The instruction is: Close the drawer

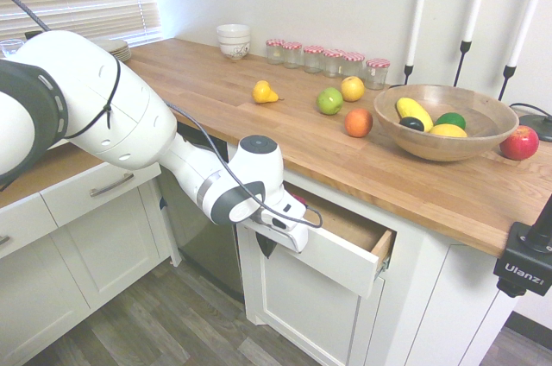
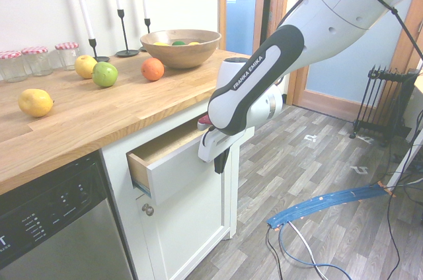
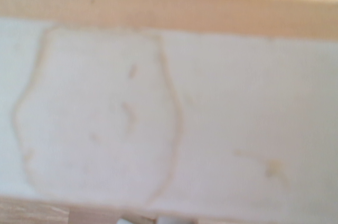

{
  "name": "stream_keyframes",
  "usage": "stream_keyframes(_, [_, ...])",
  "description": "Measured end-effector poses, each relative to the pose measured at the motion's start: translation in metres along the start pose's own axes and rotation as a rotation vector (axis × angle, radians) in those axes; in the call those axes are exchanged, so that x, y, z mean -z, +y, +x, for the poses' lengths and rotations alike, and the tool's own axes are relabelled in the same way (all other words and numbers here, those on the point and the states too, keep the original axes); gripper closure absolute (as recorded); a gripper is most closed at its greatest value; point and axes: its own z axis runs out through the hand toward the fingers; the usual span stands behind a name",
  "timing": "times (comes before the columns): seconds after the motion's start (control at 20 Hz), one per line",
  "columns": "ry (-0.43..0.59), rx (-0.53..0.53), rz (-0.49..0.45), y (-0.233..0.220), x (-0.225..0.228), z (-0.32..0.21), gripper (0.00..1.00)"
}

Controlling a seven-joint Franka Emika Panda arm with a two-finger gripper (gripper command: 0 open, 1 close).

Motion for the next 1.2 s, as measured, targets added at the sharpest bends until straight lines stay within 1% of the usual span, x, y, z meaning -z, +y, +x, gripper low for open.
stream_keyframes(0.65, [0.015, -0.013, -0.016, -0.007, 0.004, 0.029, 1.00])
stream_keyframes(1.2, [0.037, -0.034, -0.002, -0.020, -0.002, 0.054, 1.00])
